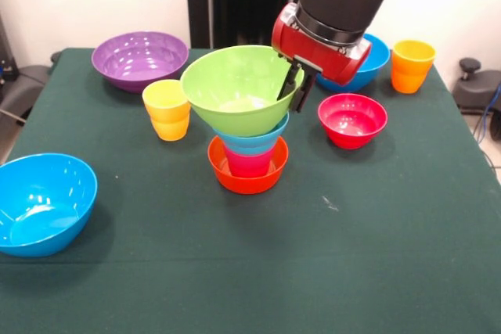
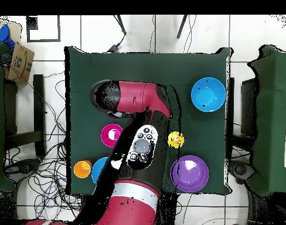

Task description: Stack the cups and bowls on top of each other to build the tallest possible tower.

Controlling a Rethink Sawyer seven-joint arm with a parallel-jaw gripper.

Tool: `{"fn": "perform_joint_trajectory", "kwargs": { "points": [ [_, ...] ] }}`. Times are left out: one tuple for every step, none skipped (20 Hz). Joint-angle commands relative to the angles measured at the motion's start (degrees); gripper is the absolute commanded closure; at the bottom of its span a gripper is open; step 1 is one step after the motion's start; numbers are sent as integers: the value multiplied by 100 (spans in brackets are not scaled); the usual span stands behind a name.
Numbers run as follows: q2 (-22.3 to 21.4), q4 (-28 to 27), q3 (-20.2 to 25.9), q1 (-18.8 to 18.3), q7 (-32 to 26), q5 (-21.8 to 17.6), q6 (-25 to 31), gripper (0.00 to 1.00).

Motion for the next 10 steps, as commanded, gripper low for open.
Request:
{"fn": "perform_joint_trajectory", "kwargs": {
  "points": [
    [77,-162,242,92,674,-59,159,100],
    [77,-160,242,92,672,-53,160,100],
    [71,-143,245,90,670,-47,147,100],
    [70,-142,246,91,669,-42,147,100],
    [70,-140,247,91,669,-38,148,100],
    [72,-143,244,94,670,-36,150,100],
    [75,-146,244,97,670,-34,158,100],
    [76,-147,244,98,671,-31,159,100],
    [79,-145,244,102,675,-28,157,100],
    [81,-146,244,104,678,-25,158,100]
  ]
}}
